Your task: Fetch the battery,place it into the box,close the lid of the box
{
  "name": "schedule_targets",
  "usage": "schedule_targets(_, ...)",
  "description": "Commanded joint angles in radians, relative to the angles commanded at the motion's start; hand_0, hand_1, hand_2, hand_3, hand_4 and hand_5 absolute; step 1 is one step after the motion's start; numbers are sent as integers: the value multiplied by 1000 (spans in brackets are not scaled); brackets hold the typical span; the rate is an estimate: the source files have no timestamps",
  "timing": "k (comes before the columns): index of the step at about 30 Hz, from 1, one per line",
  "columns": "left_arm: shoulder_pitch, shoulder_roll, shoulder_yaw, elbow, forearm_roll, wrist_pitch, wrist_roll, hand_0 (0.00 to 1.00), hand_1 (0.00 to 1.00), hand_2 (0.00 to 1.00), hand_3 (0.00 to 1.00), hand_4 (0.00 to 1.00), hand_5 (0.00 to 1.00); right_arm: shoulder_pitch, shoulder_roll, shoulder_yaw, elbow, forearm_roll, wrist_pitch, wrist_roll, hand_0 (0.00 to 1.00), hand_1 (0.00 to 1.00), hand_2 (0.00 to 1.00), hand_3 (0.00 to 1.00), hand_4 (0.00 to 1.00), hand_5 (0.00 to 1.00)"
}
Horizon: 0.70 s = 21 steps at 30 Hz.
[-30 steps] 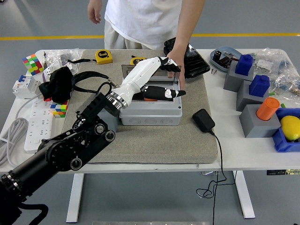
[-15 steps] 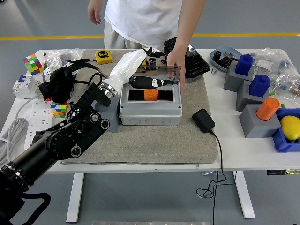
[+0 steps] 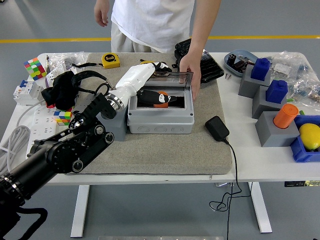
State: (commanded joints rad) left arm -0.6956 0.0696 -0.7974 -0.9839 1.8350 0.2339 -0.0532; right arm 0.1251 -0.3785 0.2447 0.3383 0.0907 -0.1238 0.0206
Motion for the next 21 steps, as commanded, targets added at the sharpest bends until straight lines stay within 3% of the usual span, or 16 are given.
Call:
schedule_targets(10,49,54,41,-119,-33,-8,17,515,673,696,720,998,477,-5,1,7,-1,-1,0,0,551,583,572,542,919,473)
schedule_targets(21,73,67,80,-141,-47,-17,26,511,668,692,710,998,486,-7,3,17,-1,-3,0,2,552,583,573,541,919,472)
